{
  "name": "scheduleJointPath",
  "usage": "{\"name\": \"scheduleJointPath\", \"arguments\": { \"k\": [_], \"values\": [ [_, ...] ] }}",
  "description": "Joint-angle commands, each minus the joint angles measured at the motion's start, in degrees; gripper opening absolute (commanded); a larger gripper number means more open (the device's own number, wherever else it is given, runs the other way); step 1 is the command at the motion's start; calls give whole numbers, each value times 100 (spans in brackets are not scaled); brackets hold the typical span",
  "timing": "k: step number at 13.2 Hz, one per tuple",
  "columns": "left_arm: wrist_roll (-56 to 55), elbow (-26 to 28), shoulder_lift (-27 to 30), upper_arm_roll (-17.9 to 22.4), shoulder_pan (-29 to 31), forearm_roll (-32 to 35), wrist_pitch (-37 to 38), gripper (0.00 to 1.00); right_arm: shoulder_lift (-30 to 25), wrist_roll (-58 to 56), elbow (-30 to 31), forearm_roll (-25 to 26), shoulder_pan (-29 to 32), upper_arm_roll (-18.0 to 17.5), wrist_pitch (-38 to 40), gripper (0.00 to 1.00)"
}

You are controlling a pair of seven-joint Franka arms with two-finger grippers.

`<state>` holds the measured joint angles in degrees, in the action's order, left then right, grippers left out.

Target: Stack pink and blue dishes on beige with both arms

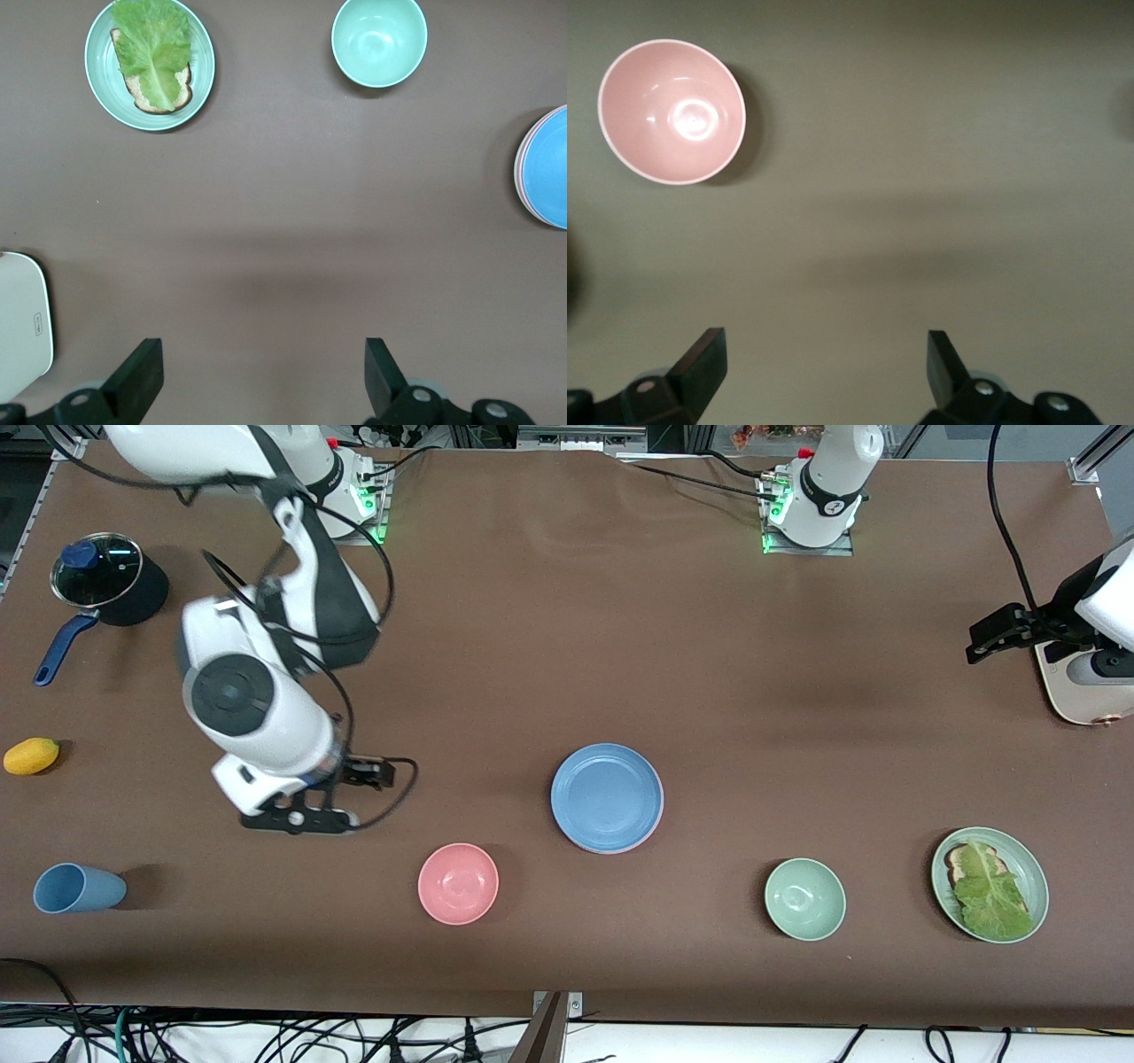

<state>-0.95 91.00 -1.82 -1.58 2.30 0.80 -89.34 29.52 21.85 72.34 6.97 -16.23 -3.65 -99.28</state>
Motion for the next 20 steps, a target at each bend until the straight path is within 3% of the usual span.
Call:
{"name": "scheduleJointPath", "arguments": {
  "k": [1, 4, 6, 10, 16, 20],
  "values": [
    [113, -100, -12, 9, 25, -106, 40, 100, -1287, -801, 1235, -563, -3, 390, 6, 100],
    [113, -100, -12, 9, 25, -106, 40, 100, -2307, -1208, 2080, -829, 23, 681, 223, 100],
    [113, -100, -12, 9, 25, -106, 40, 100, -2626, -1541, 2144, -838, 320, 735, 724, 100],
    [113, -100, -12, 9, 17, -106, 48, 100, -2671, -1710, 2003, -803, 1304, 174, 920, 100],
    [113, -92, -20, 9, 8, -106, 48, 100, -2715, -1789, 1933, -452, 1315, 163, 875, 100],
    [113, -74, -20, 0, -19, -106, 48, 100, -2680, -1701, 1836, -504, 1315, 172, 920, 100]
  ]
}}
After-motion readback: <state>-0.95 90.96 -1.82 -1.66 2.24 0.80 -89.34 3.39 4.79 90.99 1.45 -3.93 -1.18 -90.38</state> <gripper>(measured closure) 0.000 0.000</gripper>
